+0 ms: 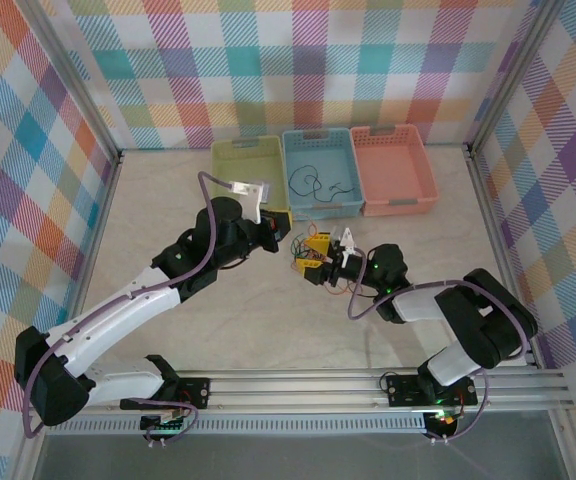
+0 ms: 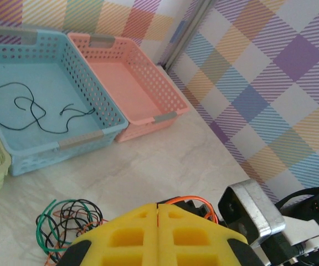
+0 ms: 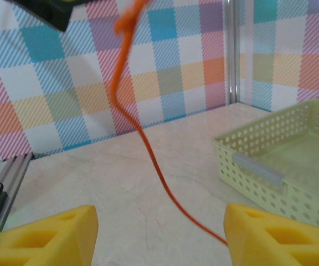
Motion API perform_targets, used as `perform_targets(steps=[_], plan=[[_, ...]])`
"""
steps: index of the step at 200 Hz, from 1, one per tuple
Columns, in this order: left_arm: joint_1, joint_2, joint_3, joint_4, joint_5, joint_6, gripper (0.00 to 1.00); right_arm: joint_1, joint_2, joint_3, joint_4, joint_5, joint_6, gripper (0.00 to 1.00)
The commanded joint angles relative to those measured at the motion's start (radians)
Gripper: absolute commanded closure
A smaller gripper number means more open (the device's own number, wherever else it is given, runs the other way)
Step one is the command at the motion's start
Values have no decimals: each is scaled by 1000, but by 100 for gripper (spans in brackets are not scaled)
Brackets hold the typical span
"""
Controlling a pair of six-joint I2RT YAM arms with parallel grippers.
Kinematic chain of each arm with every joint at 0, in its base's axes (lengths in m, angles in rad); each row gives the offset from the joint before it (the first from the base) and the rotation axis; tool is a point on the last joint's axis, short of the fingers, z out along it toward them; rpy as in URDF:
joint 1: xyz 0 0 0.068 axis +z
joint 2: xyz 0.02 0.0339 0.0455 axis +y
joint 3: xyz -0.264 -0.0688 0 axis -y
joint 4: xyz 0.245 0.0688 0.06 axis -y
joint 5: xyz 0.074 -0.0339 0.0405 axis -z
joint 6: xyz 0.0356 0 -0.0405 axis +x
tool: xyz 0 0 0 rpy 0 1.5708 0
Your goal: Untangle the cables
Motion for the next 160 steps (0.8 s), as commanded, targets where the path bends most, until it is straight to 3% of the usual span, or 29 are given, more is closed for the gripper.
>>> perform_targets(steps=[1,35,92,160], plan=[[8,-10,-14,-13,17,-32,100,27,14,45,103,-22,-17,38],[8,-17,-25,-9,24,-44,100,46,5,43,103,74,-31,45],[7,-40,-37,-19,48,-70,100,50,3,42,103,106,-13,62],[7,-87,-56,-36,34,-81,100,50,-8,29,103,99,-18,100]])
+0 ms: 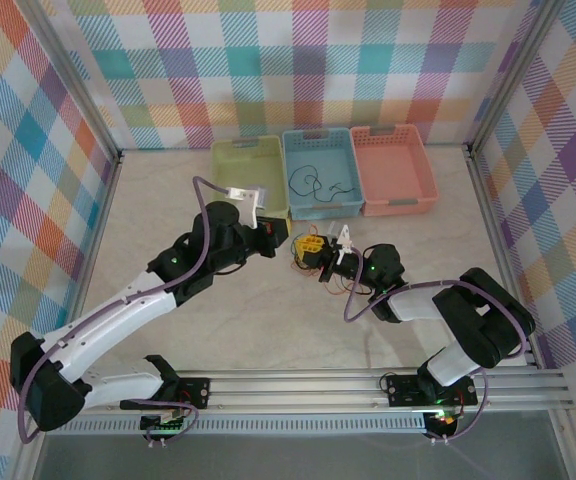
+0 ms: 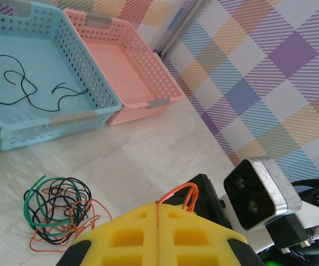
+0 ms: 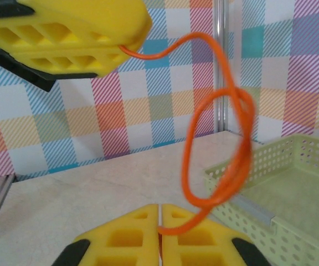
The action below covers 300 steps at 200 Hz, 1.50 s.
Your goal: Untangle the cables
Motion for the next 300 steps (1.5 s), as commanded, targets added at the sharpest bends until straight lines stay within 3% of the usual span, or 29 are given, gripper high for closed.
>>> perform_targets(steps=[1,34,49,59,67,78,107,137,154,176,251,300], plan=[[7,-42,-24,-7,-1,-8,100,5,-15,2,42,-7,-5,100],[7,-89,-40,-156,-107,-1,100,1,-68,-25,4,-64,-33,100],[12,-122,-51,-266,-150,3,56,1,-139,-1,-171,-124,-81,100],[15,-152,-62,-317,-145,14,32,2,-204,43,-396,-165,-131,100],[15,-182,-68,-359,-131,29,22,2,-256,79,-560,-173,-169,100],[16,-220,-62,-425,-115,50,16,2,-306,97,-679,-188,-216,100],[16,-297,0,-540,-90,102,14,8,-391,195,-1066,-263,-379,100],[17,-319,95,-593,-25,164,13,16,-419,217,-1191,-276,-479,100],[16,-282,125,-597,62,199,9,21,-419,226,-1223,-292,-514,100],[17,-183,162,-627,172,210,15,36,-409,242,-1278,-306,-573,100],[16,-127,-13,-416,281,156,24,68,-406,246,-1320,-343,-640,100],[16,-100,-64,-317,391,104,41,69,-398,242,-1309,-332,-634,100]])
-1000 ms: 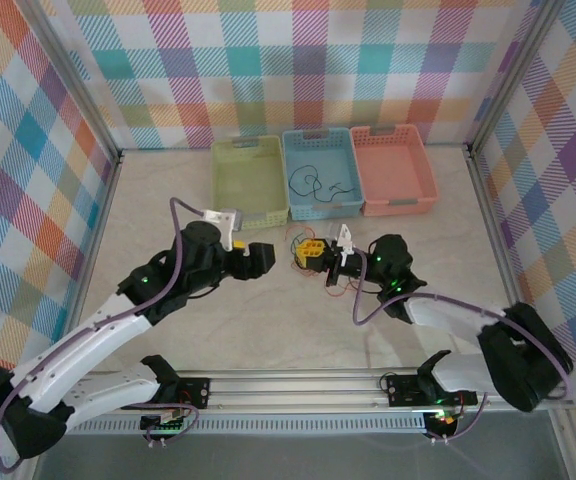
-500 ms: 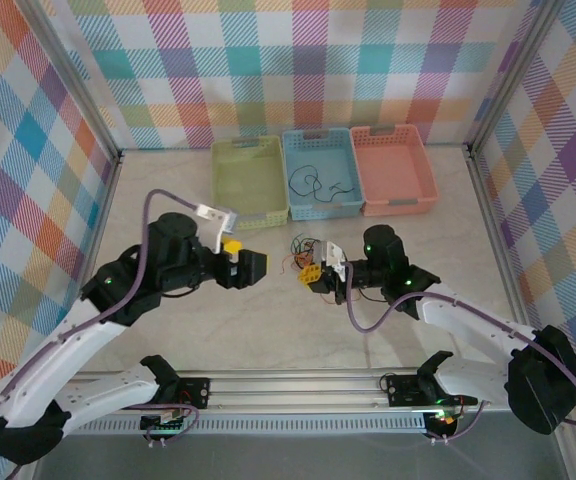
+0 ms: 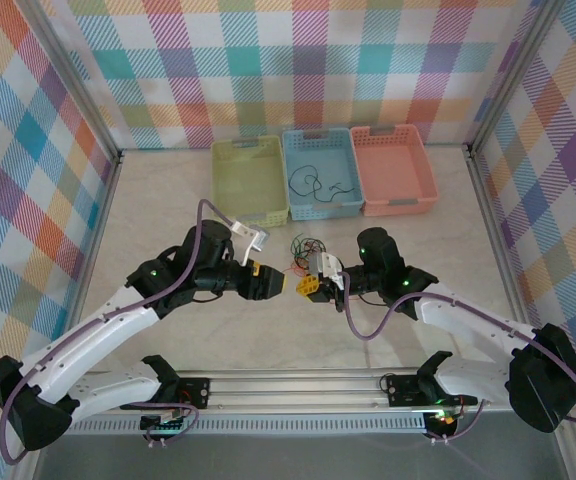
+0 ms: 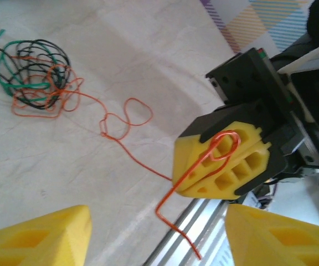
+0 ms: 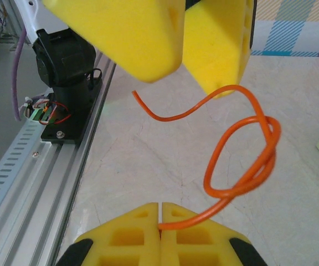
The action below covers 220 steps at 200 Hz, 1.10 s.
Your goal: Untangle the cables
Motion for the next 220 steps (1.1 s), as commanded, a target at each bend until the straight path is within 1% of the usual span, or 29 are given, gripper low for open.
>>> perform_targets(steps=[1,16,39,61,67,75,98,136,176,202,220], plan=[[6,20,-20,89,86,-30,42,8,5,20,-2,-34,-26,100],[8,35,-24,103,115,-39,47,8,5,20,-1,-33,-25,100],[7,38,-30,115,125,-46,55,8,6,20,1,-30,-22,100],[7,36,-32,119,130,-47,69,8,6,20,-1,-27,-22,100],[6,37,-32,117,124,-47,74,8,5,19,-1,-27,-22,100],[8,40,-31,113,117,-47,84,8,4,20,-2,-27,-22,100],[7,48,-24,107,122,-39,100,12,0,26,-19,-18,-31,100],[7,71,10,56,136,-1,100,39,-1,48,-86,22,-81,100],[5,119,25,40,199,23,100,104,-17,69,-167,149,-152,100],[0,114,18,41,225,30,100,106,-22,81,-197,226,-149,100],[-5,108,12,42,222,29,100,106,-23,80,-198,285,-134,100]])
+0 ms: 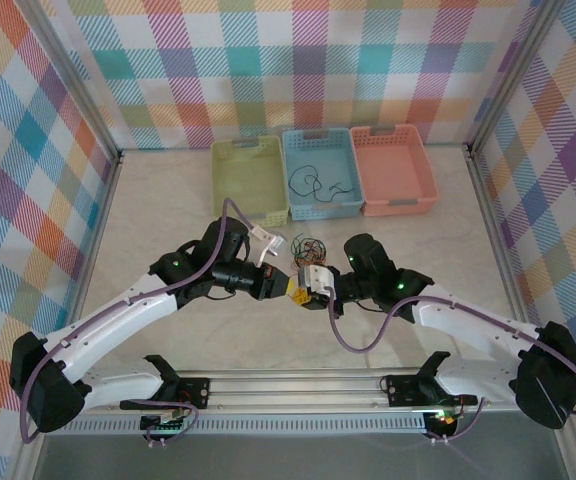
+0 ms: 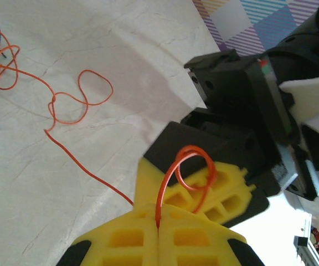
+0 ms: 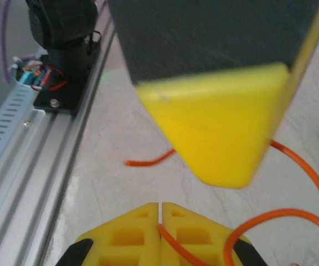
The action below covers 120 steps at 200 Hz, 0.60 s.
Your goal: Untangle the cables
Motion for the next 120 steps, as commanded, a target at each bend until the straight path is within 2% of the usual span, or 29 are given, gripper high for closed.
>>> perform_targets(steps=[1,32,86,120], plan=[[-4,-15,13,-16,37,26,100,2,-18,27,-37,92,-22,100],[-15,-25,2,-8,40,24,100,0,-35,-5,19,185,25,100],[-23,-27,-41,25,37,14,100,-16,-58,-55,126,270,67,100],[-31,0,-47,61,41,0,100,-16,-82,-97,195,251,59,100]])
